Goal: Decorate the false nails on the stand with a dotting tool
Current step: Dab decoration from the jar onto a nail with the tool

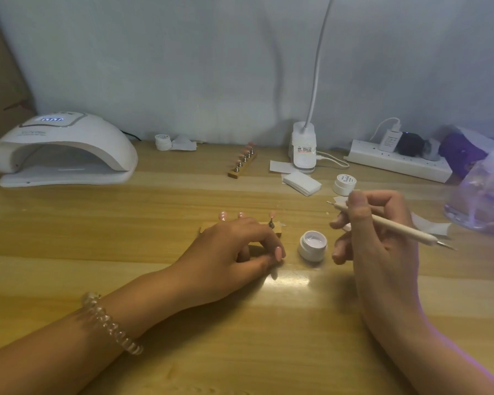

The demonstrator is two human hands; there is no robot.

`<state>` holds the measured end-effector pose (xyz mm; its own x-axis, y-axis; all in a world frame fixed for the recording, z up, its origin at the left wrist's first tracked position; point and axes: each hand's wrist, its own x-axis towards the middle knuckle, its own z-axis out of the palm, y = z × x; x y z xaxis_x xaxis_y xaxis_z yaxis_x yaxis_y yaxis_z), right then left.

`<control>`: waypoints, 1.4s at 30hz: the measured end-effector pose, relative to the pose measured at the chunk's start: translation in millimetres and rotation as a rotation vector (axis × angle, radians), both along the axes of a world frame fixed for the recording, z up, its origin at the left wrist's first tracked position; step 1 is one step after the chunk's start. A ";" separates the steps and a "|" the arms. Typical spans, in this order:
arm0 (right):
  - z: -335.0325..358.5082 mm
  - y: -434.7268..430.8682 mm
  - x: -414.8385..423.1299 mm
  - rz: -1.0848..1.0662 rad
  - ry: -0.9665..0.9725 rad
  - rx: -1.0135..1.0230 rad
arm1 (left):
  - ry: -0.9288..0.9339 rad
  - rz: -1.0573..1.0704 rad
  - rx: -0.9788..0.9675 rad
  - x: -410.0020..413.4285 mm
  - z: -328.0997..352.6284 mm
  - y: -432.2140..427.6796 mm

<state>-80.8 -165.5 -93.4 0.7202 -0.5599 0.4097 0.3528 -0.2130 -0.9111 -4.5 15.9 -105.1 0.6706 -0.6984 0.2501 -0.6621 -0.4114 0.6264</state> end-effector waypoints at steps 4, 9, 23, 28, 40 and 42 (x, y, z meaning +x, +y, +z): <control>0.7 14.7 -7.8 0.135 0.058 0.138 | 0.004 -0.011 -0.015 1.1 -0.2 1.7; -2.3 17.1 -7.1 0.156 0.173 0.203 | -0.061 -0.004 -0.035 0.4 -2.7 1.3; -4.1 20.1 -6.8 0.168 0.310 0.112 | -0.040 -0.012 -0.058 1.1 -5.6 1.1; -4.4 21.6 -6.0 0.205 0.347 0.080 | -0.050 0.002 -0.068 0.9 -6.5 0.0; -1.7 23.7 -5.9 0.212 0.342 0.073 | -0.033 0.007 -0.065 0.5 -5.5 -0.8; -2.1 23.4 -5.6 0.217 0.348 0.070 | -0.029 0.006 -0.063 0.4 -5.2 -0.8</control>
<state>-86.4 -142.1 -95.5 0.9134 -0.3975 0.0875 0.0514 -0.1006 -0.9936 -4.2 15.1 -110.3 0.6669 -0.6764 0.3127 -0.6777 -0.3762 0.6318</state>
